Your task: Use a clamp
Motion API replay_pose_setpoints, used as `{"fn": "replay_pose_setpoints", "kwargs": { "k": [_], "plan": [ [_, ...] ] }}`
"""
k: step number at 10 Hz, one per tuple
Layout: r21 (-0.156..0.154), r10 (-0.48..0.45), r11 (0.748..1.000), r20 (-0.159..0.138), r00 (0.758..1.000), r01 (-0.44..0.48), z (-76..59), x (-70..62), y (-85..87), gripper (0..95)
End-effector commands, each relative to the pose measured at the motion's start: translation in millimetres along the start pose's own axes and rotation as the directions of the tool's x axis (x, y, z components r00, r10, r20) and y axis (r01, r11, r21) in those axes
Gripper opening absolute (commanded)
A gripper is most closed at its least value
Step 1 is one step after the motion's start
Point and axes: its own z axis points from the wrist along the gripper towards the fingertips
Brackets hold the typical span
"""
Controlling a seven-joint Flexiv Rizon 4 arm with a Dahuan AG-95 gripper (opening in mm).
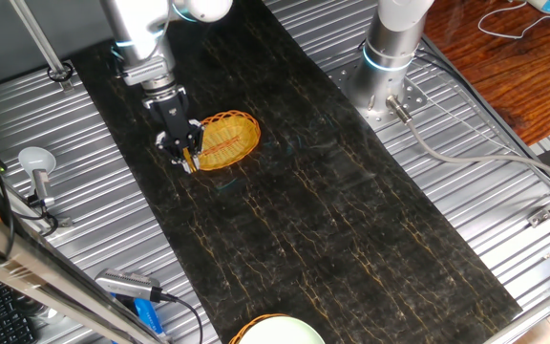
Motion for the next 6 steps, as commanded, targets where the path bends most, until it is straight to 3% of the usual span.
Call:
{"fn": "replay_pose_setpoints", "kwargs": {
  "k": [1, 2, 4, 6],
  "plan": [
    [-0.003, 0.003, 1.0, -0.007, 1.0, -0.003, -0.3, 0.3, 0.2, 0.0],
    [-0.006, -0.005, 1.0, -0.008, 1.0, 0.005, -0.3, 0.3, 0.2, 0.0],
    [-0.009, -0.012, 1.0, -0.013, 1.0, 0.012, -0.3, 0.3, 0.2, 38.0],
    [-0.012, -0.017, 1.0, -0.015, 1.0, 0.017, -0.3, 0.3, 0.3, 38.0]
  ]
}}
